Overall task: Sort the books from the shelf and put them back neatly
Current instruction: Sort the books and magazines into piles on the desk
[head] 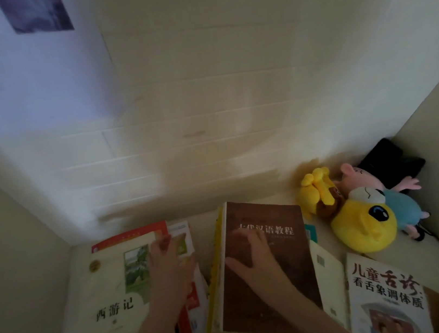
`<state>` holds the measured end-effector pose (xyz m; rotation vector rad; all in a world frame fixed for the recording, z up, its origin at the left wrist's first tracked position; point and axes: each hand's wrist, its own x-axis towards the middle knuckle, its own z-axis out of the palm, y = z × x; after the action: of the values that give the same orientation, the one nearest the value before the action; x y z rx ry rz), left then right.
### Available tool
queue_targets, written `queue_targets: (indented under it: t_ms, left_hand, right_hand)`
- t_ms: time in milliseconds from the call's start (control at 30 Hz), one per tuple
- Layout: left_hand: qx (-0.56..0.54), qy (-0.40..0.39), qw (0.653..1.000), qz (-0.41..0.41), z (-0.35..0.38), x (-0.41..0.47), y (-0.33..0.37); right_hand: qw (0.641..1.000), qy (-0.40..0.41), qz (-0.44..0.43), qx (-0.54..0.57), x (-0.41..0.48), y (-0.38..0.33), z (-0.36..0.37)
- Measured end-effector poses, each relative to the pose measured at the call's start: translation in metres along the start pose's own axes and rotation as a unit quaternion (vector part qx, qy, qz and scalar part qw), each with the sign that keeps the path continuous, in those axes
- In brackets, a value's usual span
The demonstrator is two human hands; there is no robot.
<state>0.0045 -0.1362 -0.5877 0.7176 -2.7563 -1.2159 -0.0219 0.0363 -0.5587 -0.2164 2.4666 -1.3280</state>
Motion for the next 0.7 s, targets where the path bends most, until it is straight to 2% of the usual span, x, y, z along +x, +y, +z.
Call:
queue_targets:
  t_ms: [133, 233, 333, 433, 567, 700]
  left_hand:
    - [0.000, 0.062, 0.993, -0.105, -0.048, -0.007, -0.070]
    - [-0.018, 0.061, 0.979, -0.195, -0.070, -0.015, -0.116]
    - [-0.075, 0.034, 0.960, -0.267, -0.079, -0.019, -0.137]
    - [-0.125, 0.010, 0.945, -0.301, -0.081, -0.021, -0.147]
    - [-0.157, 0.001, 0.941, -0.300, -0.079, -0.024, -0.151]
    - [-0.209, -0.014, 0.928, -0.308, -0.085, -0.017, -0.149]
  right_hand:
    - [0.982, -0.165, 0.054, 0.079, 0.004, -0.023, 0.063]
    - [0.964, -0.227, 0.089, 0.109, 0.012, -0.025, 0.102]
    - [0.964, -0.226, 0.110, 0.083, 0.022, -0.023, 0.128]
    - [0.967, -0.208, 0.133, 0.061, 0.027, -0.026, 0.142]
    - [0.968, -0.165, 0.173, 0.080, 0.027, -0.022, 0.150]
    - [0.973, -0.142, 0.182, 0.020, 0.026, -0.023, 0.158]
